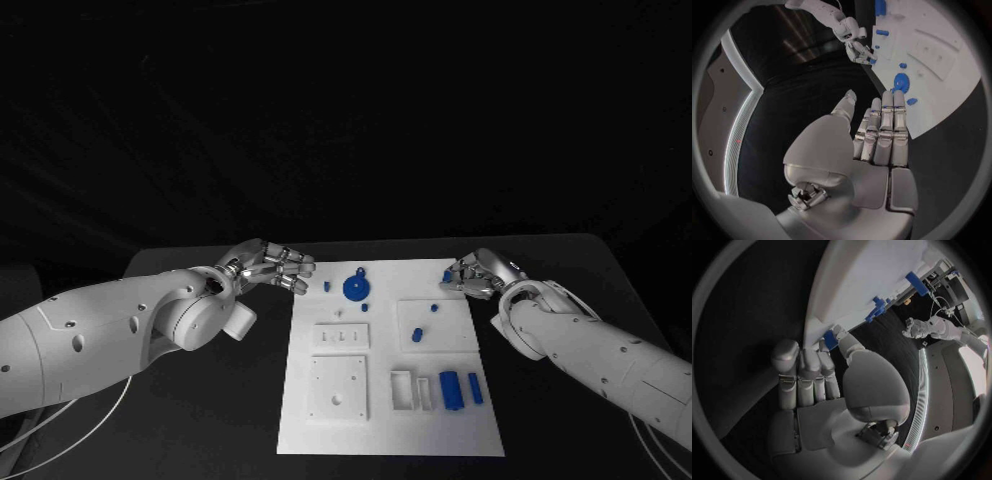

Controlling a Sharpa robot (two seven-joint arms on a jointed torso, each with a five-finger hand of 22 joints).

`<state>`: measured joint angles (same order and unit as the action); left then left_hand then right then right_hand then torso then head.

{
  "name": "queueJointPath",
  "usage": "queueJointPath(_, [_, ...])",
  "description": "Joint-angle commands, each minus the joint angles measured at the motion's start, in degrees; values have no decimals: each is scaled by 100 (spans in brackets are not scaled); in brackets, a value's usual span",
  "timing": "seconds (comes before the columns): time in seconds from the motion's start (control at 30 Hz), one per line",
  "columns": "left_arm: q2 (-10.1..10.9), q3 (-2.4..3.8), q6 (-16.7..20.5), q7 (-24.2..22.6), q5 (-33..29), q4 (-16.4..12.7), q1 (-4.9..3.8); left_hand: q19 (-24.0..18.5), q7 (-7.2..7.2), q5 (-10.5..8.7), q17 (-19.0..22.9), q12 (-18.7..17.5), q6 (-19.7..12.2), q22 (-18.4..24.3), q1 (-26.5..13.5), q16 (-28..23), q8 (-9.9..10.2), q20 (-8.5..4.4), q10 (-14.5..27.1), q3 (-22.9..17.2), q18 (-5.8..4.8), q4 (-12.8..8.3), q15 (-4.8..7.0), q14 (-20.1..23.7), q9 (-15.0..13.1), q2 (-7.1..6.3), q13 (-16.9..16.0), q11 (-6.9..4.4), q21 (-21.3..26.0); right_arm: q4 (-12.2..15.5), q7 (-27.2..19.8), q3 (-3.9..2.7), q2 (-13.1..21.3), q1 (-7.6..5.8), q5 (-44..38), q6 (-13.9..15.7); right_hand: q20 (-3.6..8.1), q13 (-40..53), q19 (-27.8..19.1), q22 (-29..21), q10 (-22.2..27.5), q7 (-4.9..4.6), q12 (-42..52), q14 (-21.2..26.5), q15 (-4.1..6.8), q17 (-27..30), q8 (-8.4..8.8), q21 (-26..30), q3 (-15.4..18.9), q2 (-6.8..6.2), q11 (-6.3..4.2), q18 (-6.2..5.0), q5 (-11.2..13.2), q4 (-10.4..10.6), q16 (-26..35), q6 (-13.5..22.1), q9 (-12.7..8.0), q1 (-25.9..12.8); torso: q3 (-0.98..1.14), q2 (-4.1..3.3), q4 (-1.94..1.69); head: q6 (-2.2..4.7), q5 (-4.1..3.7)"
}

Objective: Assemble the parts on the task board

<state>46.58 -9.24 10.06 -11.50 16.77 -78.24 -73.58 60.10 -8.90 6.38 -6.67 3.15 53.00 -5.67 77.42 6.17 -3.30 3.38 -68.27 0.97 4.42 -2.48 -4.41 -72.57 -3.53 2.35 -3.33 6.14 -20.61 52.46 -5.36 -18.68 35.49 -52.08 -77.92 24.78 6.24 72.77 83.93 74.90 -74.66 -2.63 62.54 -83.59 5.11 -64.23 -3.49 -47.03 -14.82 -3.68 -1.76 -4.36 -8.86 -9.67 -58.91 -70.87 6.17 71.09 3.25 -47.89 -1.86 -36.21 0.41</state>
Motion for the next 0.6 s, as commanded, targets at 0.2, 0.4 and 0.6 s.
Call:
queueJointPath(0.2, [-3,8,-55,64,23,-30,-5,65,50,-39,-64,19,330,-46,17,173,-34,-52,-92,-26,-38,49,82,-145,-16,49,-7,-48,-105,295,170,3,97,4,-12,216,53,42,310,607,-74,24,56,1,45,-7,-14,-36,27,47,-17,107,-40,21,-4,-100,13,-14,-6,16,13,22,6])
queueJointPath(0.4, [-4,21,6,252,23,-56,-48,426,239,-21,-811,27,717,-434,-76,1225,-29,-417,-835,-12,-171,166,425,-582,-24,76,-17,-321,-758,673,342,2,228,-63,-72,147,56,48,312,607,-76,23,54,0,46,-10,-13,-38,19,54,-19,107,-75,17,-6,-98,13,-13,-24,55,42,58,7])
queueJointPath(0.6, [-87,28,-28,629,207,-11,-208,492,395,8,-1996,131,1064,-1109,-271,2798,-33,-734,-1765,105,-261,279,726,-564,-69,56,-113,-624,-1764,1201,599,3,364,-198,-174,-114,57,58,315,610,-71,22,44,0,46,-15,-14,-53,-11,74,-18,110,-134,13,-8,-84,20,-28,-60,155,104,62,32])
